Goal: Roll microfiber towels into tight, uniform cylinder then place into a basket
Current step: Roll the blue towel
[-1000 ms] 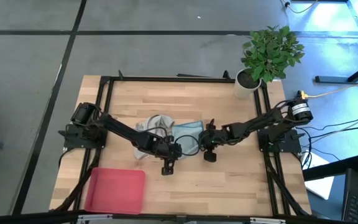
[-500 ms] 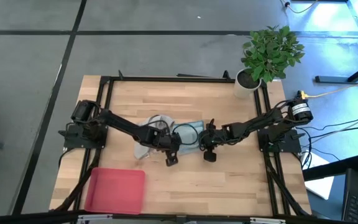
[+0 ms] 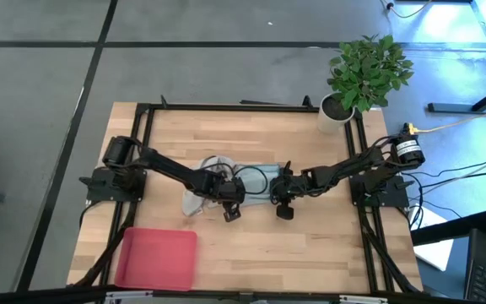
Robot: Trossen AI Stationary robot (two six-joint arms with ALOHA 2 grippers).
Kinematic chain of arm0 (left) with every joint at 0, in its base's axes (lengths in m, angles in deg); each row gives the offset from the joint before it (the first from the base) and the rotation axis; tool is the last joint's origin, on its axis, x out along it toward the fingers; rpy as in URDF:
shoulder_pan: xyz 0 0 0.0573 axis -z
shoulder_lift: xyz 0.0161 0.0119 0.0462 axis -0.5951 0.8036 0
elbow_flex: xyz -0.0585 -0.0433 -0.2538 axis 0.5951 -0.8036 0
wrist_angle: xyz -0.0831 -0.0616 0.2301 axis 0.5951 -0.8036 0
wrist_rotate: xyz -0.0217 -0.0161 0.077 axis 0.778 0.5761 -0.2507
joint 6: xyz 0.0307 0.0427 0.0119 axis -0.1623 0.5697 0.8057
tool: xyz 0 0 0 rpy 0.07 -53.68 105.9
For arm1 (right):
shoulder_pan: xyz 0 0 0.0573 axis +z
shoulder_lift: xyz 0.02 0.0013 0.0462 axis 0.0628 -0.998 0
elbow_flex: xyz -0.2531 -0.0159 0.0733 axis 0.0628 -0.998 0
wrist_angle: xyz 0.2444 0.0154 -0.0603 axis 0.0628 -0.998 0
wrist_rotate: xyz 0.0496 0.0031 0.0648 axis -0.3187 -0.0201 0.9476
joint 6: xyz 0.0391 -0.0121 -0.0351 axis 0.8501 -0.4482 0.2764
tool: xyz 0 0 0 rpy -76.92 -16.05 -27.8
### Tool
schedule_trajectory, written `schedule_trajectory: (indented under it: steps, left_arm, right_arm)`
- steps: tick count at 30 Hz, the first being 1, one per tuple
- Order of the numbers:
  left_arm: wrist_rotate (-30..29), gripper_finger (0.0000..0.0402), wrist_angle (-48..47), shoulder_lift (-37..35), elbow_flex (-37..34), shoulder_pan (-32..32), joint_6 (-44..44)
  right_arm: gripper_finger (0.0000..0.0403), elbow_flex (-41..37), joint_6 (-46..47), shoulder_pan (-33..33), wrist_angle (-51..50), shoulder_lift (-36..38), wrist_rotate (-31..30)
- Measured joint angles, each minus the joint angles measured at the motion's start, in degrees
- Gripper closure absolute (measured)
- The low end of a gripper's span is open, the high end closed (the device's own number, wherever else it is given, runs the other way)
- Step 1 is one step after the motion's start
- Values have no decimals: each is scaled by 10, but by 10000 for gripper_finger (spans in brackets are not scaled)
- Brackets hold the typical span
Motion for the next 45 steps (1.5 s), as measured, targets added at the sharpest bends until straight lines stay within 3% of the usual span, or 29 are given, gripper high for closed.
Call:
schedule_trajectory:
  steps: [8,16,24,32,38,45]
  left_arm:
    - [0,401,-1,7,1,-1,4]
    - [5,401,-2,7,1,-1,4]
    - [10,401,-2,7,1,-1,4]
    - [11,401,-2,8,0,-1,4]
    - [12,401,-2,8,0,-1,4]
    - [12,401,-2,8,0,-1,4]
  right_arm:
    - [340,-1,24,-2,5,0,28]
    - [292,3,-9,0,14,-1,-5]
    - [238,83,-61,0,-116,-3,-9]
    - [240,154,-19,0,-251,-2,-73]
    - [245,167,-42,16,-254,-2,-36]
    - [246,168,-85,62,-244,-1,-40]
